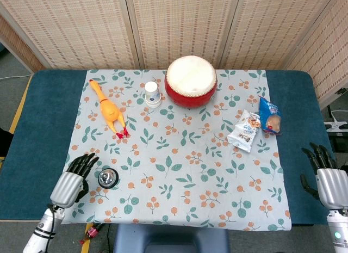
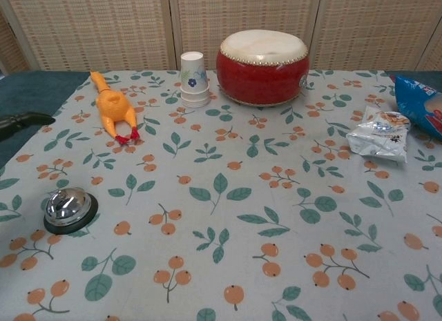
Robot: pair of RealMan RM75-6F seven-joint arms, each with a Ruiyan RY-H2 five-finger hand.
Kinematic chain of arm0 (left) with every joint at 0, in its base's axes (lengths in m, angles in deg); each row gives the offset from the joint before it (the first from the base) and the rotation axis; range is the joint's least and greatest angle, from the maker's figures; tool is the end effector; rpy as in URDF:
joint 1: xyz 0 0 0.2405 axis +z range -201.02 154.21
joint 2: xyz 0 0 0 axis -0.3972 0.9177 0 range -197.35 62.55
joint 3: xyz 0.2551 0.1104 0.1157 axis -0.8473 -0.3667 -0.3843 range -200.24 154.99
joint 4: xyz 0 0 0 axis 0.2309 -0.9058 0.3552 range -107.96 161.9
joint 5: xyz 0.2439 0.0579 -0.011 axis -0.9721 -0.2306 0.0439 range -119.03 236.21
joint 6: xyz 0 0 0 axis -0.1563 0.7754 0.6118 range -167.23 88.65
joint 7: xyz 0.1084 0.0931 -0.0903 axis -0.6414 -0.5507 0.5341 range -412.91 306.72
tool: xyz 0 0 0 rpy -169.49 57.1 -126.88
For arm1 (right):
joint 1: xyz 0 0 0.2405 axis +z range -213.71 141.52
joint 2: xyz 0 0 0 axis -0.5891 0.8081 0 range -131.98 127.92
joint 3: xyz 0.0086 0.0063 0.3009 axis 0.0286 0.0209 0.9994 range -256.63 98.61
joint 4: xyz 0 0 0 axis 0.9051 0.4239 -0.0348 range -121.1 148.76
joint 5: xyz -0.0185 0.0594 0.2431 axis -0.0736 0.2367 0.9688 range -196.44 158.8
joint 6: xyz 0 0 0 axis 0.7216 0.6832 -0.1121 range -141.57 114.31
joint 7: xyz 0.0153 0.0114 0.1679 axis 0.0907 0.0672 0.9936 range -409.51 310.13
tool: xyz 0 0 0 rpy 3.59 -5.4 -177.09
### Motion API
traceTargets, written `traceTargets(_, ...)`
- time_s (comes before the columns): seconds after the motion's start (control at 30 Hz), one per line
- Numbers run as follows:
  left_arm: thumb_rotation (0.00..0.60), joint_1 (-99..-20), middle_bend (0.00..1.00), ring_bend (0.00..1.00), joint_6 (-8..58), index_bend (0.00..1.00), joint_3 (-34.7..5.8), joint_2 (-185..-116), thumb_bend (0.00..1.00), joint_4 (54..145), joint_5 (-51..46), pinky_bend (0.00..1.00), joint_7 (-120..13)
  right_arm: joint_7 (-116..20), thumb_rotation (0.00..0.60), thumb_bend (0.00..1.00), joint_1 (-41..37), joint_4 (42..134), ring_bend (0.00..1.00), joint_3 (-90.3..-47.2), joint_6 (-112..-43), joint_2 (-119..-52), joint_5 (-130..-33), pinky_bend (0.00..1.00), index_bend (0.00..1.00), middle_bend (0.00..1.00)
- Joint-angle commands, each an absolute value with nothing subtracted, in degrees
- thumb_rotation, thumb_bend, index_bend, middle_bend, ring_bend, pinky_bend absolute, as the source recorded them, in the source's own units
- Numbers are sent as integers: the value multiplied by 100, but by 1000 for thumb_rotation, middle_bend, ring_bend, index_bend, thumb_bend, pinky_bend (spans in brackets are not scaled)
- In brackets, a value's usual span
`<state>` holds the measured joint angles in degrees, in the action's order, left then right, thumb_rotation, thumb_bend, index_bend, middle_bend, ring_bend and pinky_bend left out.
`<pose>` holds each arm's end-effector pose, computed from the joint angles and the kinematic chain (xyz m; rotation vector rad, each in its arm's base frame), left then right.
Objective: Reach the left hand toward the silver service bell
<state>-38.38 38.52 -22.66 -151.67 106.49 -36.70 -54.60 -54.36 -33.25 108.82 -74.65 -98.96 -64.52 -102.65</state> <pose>-0.3100 0.2531 -0.0090 -1.7205 -0.9016 -1.0742 -0.3691 -0.2056 0.1540 1.3411 -0.8707 0.8356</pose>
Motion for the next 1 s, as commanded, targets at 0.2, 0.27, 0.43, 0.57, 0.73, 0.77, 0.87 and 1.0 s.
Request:
traceTargets(0.2, 600, -4079, 0, 0, 3671, 0, -2421, -16124, 1000, 9597, -3806, 107, -4796, -5340, 600, 381, -3321, 10917, 0, -7479, -9851, -6374, -10260, 255, 152, 30)
traceTargets(0.27, 600, -4088, 0, 0, 3701, 0, -2457, -16316, 1000, 9307, -3823, 107, -4605, -5316, 600, 381, -3325, 10926, 0, -7492, -9857, -6358, -10289, 255, 152, 30)
traceTargets(0.43, 600, -4114, 0, 0, 3838, 0, -2588, -16830, 1000, 8441, -3942, 108, -3929, -5328, 600, 381, -3320, 10920, 0, -7511, -9835, -6367, -10300, 255, 153, 30)
traceTargets(0.57, 600, -4135, 0, 0, 3751, 0, -2681, -17122, 1000, 7890, -3927, 108, -3637, -5360, 600, 381, -3292, 10944, 0, -7522, -9754, -6350, -10270, 255, 153, 30)
traceTargets(0.73, 600, -4135, 0, 0, 3578, 0, -2778, -17364, 1000, 7394, -3846, 108, -3260, -5367, 600, 381, -3295, 10948, 0, -7533, -9763, -6350, -10290, 255, 153, 30)
traceTargets(0.77, 600, -4135, 0, 0, 3571, 0, -2784, -17395, 1000, 7309, -3830, 108, -3212, -5364, 600, 381, -3296, 10946, 0, -7535, -9766, -6350, -10293, 255, 153, 30)
traceTargets(0.87, 600, -4139, 0, 0, 3707, 0, -2747, -17387, 1000, 7237, -3820, 108, -3175, -5368, 600, 381, -3293, 10940, 0, -7526, -9767, -6357, -10279, 255, 153, 30)
traceTargets(1.0, 600, -4154, 0, 0, 4194, 0, -2632, -17068, 1000, 7601, -3901, 107, -3410, -5389, 600, 381, -3278, 10952, 0, -7529, -9723, -6352, -10253, 255, 153, 30)
